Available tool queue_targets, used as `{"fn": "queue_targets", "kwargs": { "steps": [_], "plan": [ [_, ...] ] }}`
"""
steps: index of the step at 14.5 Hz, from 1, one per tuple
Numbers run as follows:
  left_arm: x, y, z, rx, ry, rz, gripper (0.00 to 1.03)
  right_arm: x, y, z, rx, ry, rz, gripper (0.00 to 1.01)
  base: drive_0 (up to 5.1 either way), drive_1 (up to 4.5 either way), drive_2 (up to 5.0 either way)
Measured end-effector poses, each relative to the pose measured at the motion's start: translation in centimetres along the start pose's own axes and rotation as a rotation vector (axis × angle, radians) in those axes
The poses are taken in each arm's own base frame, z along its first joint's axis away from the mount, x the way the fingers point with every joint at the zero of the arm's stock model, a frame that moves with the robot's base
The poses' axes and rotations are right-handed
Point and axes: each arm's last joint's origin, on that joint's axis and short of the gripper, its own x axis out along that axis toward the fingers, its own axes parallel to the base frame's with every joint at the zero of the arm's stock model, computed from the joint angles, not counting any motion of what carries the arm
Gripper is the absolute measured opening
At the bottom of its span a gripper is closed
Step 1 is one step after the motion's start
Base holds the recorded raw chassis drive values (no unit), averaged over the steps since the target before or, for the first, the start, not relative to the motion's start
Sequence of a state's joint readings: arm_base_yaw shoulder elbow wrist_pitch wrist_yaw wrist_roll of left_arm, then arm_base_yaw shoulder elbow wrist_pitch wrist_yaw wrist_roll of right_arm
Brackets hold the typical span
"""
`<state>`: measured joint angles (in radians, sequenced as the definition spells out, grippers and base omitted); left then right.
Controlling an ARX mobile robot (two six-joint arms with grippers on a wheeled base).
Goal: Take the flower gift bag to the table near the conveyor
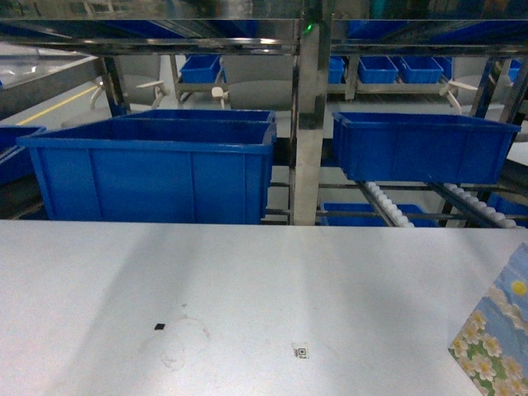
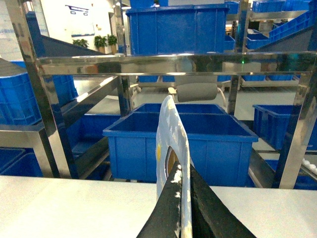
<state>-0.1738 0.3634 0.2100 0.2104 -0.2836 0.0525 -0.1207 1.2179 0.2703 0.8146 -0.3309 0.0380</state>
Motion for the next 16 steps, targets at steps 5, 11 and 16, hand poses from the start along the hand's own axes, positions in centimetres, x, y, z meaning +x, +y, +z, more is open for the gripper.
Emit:
{"fn": "queue_targets", "kwargs": {
  "steps": [5,11,16],
  "plan": [
    [0.0,0.0,0.0,0.000,0.000,0.000,0.02,-1.5,0.2,1.7,-0.006,-0.044,-0.057,0.98,0.0,0.00,0.0],
    [0.7,-1.7,-1.2,-0.085,0.000,-0.019,0.02,-1.3,0.0,2.2,-0.014,-0.069,-0.062,0.98,0.0,0.00,0.0],
    [2.8,-4.3,-3.1,-0.148,-0.010,-0.013,0.02,-1.3,0.0,2.2,-0.014,-0.069,-0.062,0.98,0.0,0.00,0.0]
  ]
}}
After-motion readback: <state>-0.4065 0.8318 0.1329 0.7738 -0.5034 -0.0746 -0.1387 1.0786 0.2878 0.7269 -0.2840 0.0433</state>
